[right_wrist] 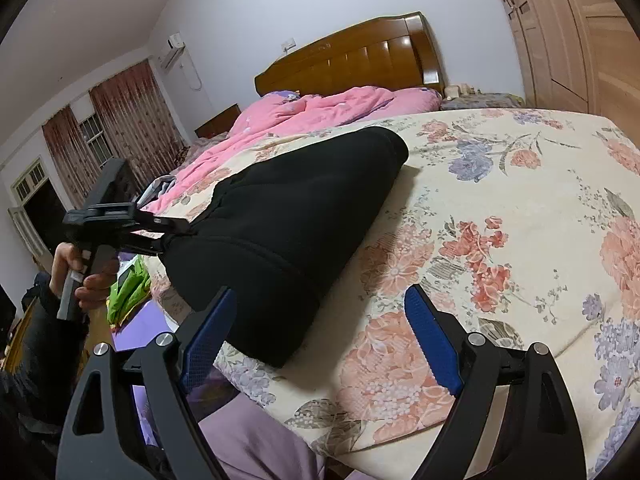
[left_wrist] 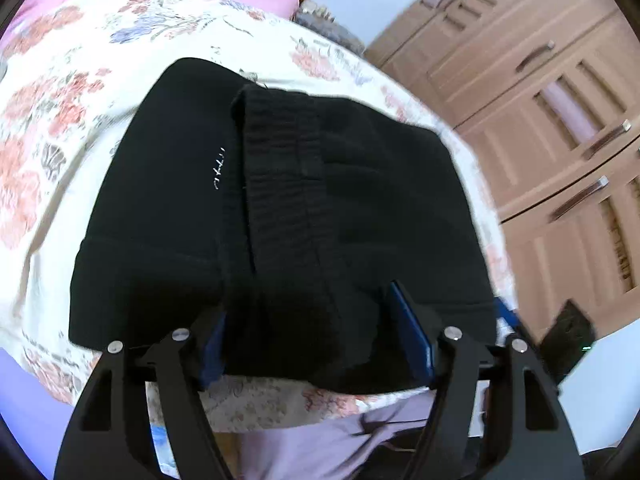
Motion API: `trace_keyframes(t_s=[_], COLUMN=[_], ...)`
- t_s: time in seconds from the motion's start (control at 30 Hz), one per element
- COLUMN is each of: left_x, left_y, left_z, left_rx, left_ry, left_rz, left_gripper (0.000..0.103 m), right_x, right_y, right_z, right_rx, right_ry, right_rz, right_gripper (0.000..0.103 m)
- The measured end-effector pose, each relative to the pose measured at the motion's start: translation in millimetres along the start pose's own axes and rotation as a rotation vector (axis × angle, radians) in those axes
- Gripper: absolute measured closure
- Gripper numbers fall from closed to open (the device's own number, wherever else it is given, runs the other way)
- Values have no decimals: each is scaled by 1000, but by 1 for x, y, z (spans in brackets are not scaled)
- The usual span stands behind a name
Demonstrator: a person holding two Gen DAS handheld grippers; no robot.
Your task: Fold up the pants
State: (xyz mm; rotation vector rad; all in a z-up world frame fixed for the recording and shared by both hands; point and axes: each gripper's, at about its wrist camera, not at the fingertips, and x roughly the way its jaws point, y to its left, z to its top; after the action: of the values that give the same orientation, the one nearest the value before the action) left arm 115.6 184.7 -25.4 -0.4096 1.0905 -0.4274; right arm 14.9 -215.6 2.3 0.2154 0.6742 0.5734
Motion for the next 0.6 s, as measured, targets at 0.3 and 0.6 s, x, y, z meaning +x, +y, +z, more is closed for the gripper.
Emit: trace_keyframes(t_s=[0.3,0.6], left_x=[-15,-64], left_y=[8,-27], left_z=[1,22], left_rx=[-74,-54], left_ry=[-105,-239], left_rz=[-37,-128], left_gripper=[75,79], right_x=[5,58], right_y=[33,57], right_z=[-23,-22], right_rx=[-200,-240], right_ry=[49,51], right_rz=[-24,-344], right_gripper=[15,16])
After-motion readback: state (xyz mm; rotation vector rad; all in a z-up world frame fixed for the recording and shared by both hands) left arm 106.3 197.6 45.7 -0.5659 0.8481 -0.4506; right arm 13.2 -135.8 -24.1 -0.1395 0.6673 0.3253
